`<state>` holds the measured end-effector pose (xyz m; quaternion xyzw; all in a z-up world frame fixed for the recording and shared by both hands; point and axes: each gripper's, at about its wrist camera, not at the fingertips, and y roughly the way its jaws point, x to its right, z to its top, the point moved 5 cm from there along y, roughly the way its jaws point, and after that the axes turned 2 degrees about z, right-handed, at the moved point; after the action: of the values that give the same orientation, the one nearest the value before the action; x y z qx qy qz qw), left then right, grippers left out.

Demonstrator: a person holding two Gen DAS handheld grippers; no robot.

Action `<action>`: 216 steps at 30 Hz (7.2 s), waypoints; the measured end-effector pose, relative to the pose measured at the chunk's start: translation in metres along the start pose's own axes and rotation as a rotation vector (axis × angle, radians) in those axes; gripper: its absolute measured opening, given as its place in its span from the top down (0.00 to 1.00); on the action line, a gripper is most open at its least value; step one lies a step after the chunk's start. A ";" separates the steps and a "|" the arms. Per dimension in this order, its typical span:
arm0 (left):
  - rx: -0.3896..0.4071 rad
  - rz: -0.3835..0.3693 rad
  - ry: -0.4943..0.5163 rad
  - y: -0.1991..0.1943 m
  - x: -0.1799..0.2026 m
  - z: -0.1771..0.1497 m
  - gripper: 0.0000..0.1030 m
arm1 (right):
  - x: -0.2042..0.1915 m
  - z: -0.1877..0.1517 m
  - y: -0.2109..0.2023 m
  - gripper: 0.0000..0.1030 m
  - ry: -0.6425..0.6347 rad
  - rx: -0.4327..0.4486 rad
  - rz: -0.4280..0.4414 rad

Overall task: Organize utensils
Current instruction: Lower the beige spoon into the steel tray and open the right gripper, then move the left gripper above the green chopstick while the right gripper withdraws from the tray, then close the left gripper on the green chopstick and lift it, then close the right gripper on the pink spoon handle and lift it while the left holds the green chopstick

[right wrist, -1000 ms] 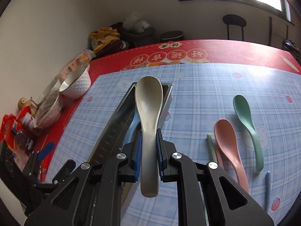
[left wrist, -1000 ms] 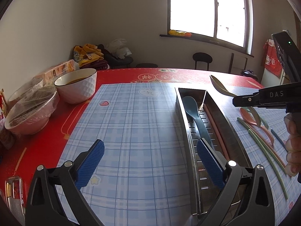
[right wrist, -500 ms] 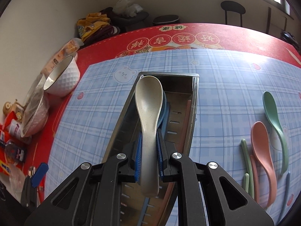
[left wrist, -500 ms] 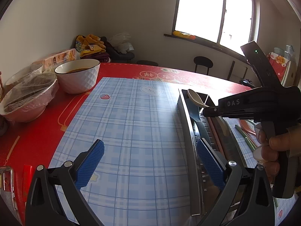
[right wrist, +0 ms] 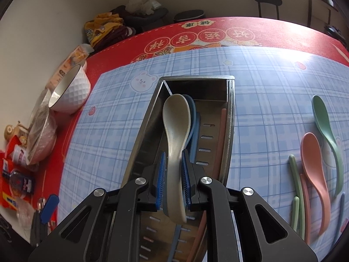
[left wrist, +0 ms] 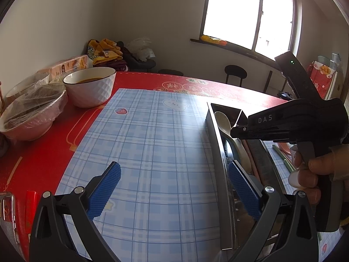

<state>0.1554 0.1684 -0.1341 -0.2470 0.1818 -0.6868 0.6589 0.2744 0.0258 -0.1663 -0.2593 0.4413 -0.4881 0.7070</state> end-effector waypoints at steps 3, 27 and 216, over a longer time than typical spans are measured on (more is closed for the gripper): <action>-0.002 0.002 -0.003 0.001 -0.001 0.000 0.07 | -0.002 0.000 -0.008 0.84 -0.008 0.022 0.019; 0.061 0.127 0.032 -0.013 0.002 0.002 0.07 | 0.165 -0.057 -0.154 0.84 -0.145 0.359 -0.053; -0.123 -0.256 -0.049 -0.010 0.208 -0.061 0.95 | 0.178 -0.060 -0.088 0.84 -0.145 0.052 0.066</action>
<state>0.1098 -0.0423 -0.1568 -0.3247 0.1743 -0.7467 0.5537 0.2046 -0.1685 -0.1909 -0.2610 0.3845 -0.4556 0.7593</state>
